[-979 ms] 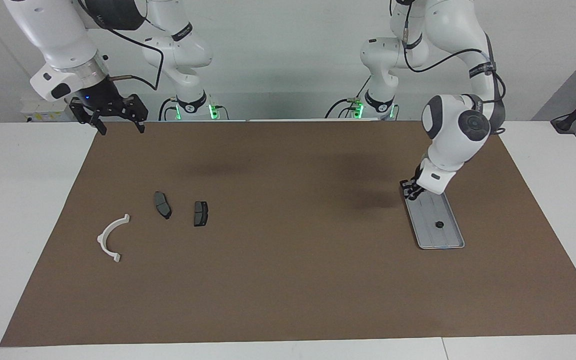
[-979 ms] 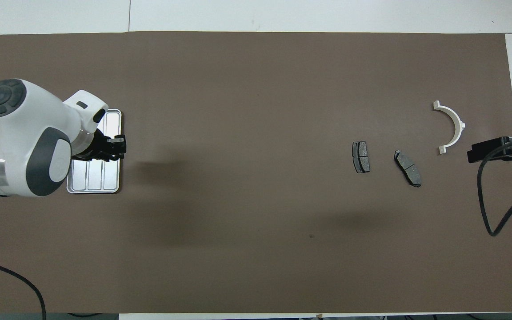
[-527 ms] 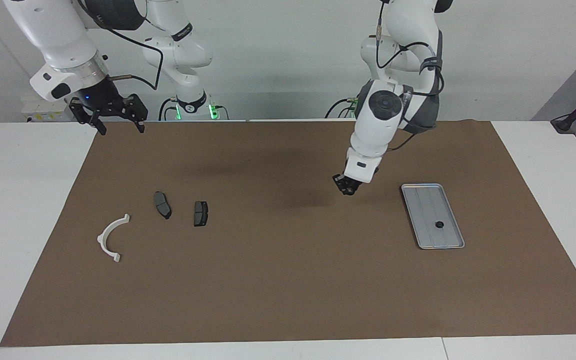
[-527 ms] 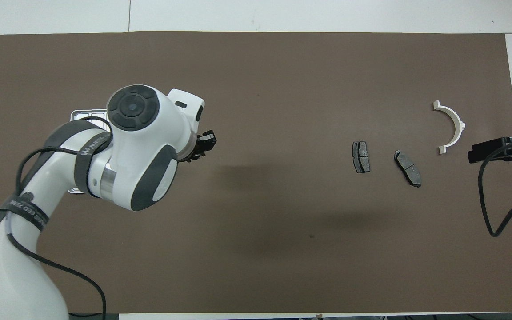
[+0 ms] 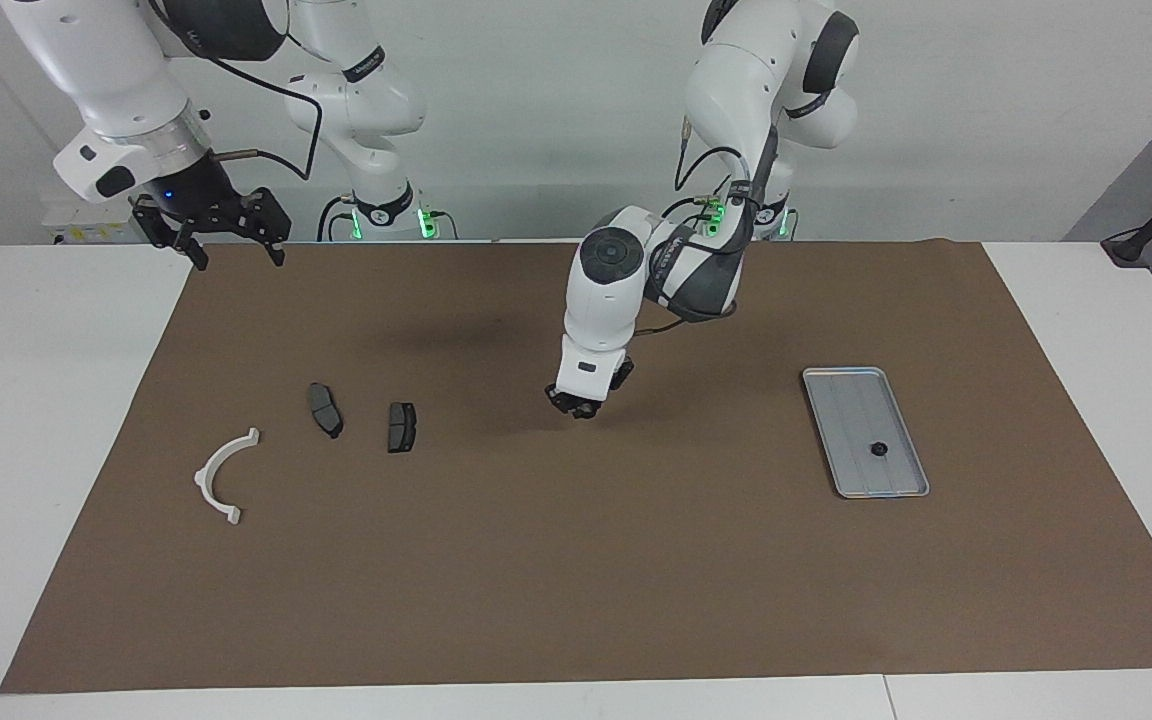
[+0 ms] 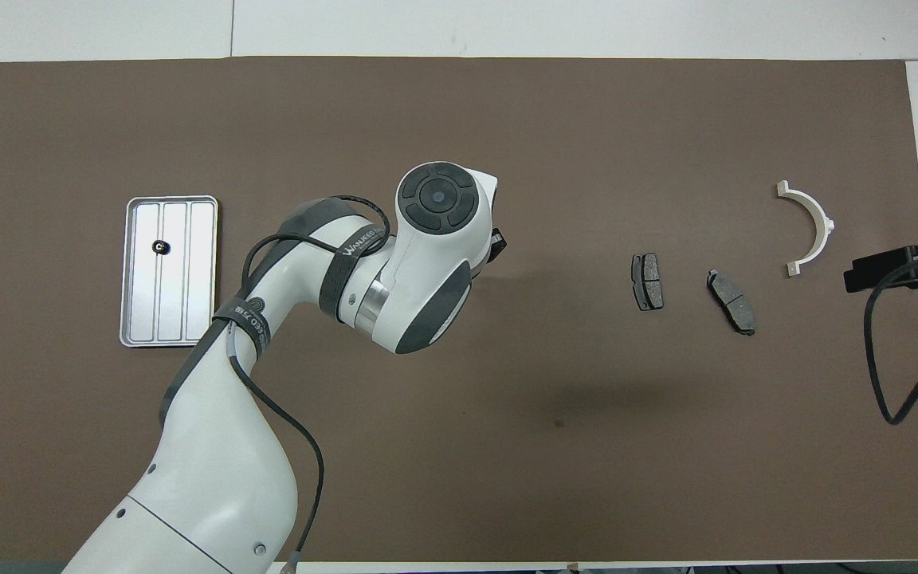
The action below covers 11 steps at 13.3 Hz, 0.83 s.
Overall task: Place bearing gear from tray to pile
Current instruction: 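Carry the bearing to the table center and release it with the left gripper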
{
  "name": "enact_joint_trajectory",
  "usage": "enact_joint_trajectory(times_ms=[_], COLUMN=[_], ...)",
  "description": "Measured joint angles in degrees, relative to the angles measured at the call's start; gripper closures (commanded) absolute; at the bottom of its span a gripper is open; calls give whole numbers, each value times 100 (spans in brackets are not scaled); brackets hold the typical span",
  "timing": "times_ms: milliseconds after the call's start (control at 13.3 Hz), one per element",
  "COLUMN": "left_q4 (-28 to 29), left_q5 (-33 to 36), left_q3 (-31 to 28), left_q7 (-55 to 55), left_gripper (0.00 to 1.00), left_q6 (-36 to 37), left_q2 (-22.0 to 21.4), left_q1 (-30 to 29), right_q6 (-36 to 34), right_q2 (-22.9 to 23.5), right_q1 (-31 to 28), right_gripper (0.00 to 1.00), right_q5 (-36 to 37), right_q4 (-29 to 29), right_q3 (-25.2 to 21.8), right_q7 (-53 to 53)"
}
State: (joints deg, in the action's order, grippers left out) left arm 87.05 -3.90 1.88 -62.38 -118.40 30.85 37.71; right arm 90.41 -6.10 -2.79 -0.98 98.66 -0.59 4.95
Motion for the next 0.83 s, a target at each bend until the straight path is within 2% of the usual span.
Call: enact_joint_trajectory(times_ms=[678, 753, 828], left_q4=[292, 344, 381], left_q5=[-11, -11, -11], left_q3=[-7, -7, -7], left_q7=[-206, -214, -224], left_gripper=[88, 83, 73], left_q6=[-520, -596, -632], left_q2=[225, 226, 226], left_q1=[130, 130, 130], right_q6=[4, 4, 4], right_q2=[0, 0, 0], right_q1=[3, 3, 3], right_gripper=[0, 0, 0], right_q5=[0, 0, 0], right_q4=[0, 0, 0], right_q3=[10, 10, 9], right_q7=[7, 7, 7])
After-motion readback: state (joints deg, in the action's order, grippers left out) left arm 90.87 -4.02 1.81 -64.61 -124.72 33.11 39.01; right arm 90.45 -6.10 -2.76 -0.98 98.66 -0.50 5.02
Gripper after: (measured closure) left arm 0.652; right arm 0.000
